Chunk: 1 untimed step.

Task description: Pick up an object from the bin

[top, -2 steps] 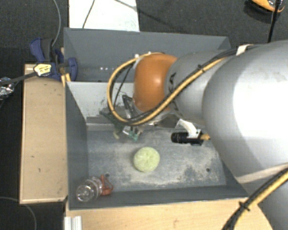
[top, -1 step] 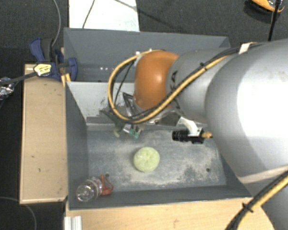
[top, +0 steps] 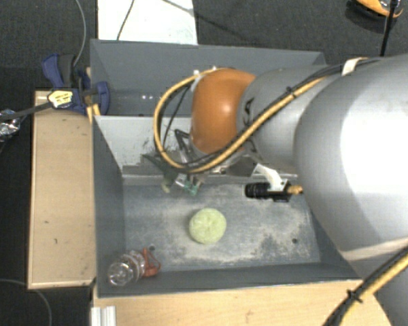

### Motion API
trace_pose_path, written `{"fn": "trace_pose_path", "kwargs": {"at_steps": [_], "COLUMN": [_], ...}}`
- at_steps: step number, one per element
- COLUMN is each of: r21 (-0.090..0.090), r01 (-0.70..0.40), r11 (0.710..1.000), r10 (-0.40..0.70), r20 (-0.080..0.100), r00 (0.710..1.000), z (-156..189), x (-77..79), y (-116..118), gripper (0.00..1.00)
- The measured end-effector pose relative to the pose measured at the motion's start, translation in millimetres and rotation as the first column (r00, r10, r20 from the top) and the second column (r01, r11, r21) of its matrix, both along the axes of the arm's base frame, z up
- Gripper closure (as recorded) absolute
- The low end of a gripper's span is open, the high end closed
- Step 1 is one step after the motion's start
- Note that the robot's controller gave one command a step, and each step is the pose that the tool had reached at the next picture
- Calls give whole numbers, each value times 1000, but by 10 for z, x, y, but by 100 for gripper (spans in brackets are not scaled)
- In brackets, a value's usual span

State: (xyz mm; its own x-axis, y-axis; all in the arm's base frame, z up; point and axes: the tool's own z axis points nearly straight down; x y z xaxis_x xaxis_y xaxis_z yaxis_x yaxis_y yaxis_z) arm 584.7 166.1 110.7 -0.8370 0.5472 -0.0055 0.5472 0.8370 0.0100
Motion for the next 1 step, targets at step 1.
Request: {"fn": "trace_pose_path", "kwargs": {"at_steps": [1], "r21": [1], "r01": [0], "r11": [1000], "r10": [0], "r20": [2], "r00": [1000], "z": [50], "x": [5], "y": [1], "gripper": [100]}}
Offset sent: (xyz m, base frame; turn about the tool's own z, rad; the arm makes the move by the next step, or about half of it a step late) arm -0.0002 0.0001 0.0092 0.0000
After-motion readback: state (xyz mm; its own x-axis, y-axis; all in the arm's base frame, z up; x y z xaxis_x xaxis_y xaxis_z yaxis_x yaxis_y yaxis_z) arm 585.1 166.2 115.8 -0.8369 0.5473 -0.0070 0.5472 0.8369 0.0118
